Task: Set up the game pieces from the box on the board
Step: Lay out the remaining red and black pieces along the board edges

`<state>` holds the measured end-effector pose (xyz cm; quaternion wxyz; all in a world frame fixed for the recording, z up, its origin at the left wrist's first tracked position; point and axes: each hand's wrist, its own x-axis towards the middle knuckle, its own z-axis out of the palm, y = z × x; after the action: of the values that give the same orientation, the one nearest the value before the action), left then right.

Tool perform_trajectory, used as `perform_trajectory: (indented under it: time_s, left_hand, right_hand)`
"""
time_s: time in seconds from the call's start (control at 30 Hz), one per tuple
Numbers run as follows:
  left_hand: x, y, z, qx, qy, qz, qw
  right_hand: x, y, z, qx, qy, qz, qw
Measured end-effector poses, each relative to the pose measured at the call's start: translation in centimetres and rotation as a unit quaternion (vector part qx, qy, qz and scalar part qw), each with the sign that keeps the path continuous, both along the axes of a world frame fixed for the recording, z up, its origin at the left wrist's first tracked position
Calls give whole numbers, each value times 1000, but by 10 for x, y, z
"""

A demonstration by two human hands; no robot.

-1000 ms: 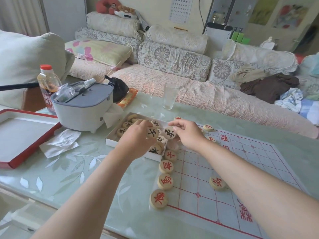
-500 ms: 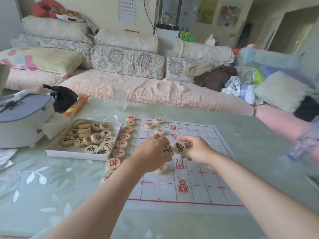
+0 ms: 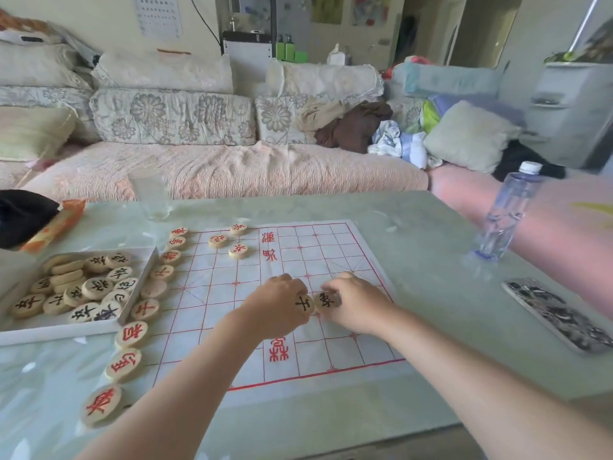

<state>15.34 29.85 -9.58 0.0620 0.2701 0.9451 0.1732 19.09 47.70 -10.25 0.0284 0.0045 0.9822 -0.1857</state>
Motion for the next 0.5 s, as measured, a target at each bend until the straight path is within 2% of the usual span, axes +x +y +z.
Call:
perform_trajectory:
  time_s: [0.17, 0.33, 0.5]
  left_hand:
    - [-3, 15, -2, -10, -7, 6, 1000]
    - [0, 28, -1, 9, -13, -3, 1000]
    - [6, 45, -4, 69, -70, -1, 995]
  right_hand:
    - [-7, 6, -4, 14, 23, 32, 999]
    - [-6, 44, 18, -10, 61, -10, 998]
    - [13, 96, 17, -26, 41, -66, 997]
